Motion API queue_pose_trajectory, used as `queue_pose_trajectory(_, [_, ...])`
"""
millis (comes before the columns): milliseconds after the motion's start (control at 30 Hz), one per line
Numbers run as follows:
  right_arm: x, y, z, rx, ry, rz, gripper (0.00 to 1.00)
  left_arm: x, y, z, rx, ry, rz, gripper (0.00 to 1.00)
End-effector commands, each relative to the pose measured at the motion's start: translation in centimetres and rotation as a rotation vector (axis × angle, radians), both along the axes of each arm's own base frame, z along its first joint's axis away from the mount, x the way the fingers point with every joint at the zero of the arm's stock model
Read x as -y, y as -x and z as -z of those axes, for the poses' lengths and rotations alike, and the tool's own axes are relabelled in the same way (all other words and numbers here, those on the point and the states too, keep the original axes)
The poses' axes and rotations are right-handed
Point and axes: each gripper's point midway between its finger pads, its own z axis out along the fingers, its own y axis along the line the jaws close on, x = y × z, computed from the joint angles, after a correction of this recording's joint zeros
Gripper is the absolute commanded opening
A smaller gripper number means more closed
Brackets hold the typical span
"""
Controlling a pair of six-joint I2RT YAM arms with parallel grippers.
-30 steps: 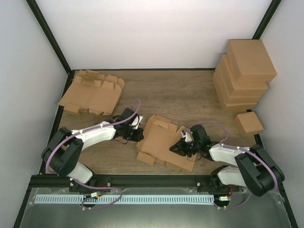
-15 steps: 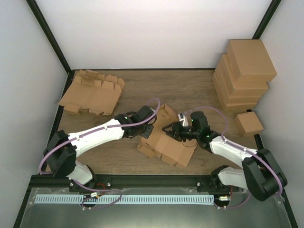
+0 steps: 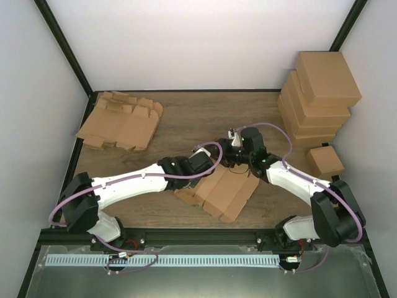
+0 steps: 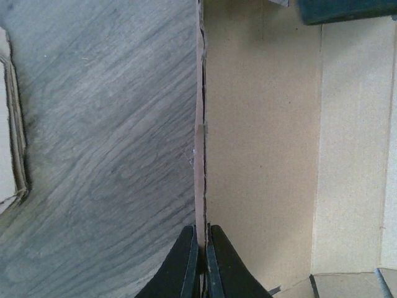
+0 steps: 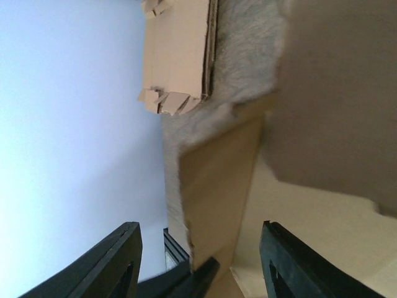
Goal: Fold the paper box
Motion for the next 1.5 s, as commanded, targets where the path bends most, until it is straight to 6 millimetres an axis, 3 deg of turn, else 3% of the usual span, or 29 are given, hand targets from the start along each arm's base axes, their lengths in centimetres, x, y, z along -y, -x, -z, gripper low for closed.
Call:
queue_pose_trajectory(0, [-1.4,-1.3,-1.9,0.016,0.012,0.017,0.55,0.2,-0.5,-1.5,0.074,-0.019,-0.006,0.04])
queue_pose_trajectory(200, [-2.1,-1.7,-1.2,-0.022,0.023,0.016,0.51,0.7,-0.1,-1.3,0.086,-0.04,0.008,0.04])
queue_pose_trajectory(467, [-2.1,-1.3,-0.3,-0.05,0.051,0.011,0.23,1.3,-0.2,-1.8,0.108,-0.043,0.008,0.06])
queue_pose_trajectory(533, [-2.0,-1.2,-0.4,-0.044,0.056,0.011,0.1,1.4,-0.2,-2.1,0.111,-0.03,0.005,0.12])
queue_pose_trajectory(600, [-1.9,-1.1,-0.5,-0.037,0.061,0.009,0.02,1.5,-0.1,-2.5,0.106,-0.001,0.001,0.28])
queue_pose_trajectory(700, [-2.1,-0.8,-1.1,0.002,0.046,-0.017,0.01,2.5,0.6,-4.1,0.055,0.118,0.028,0.63])
queue_pose_trajectory(800, [-2.2,-0.3,-1.3,0.026,0.016,-0.039,0.01,3.2,1.2,-6.1,-0.018,0.274,0.058,0.75])
queue_pose_trajectory(1000, [-2.0,0.7,-1.4,0.051,-0.036,-0.048,0.01,1.7,0.4,-10.1,-0.121,0.55,0.037,0.91])
queue_pose_trajectory(1133, [-1.8,1.1,-1.9,0.075,-0.055,-0.048,0.01,0.2,-0.2,-11.7,-0.173,0.688,0.019,0.97])
queue_pose_trajectory(1467, [-1.4,2.3,-4.6,0.242,-0.193,-0.067,0.01,-2.7,-1.7,-11.6,-0.358,0.917,-0.026,1.0])
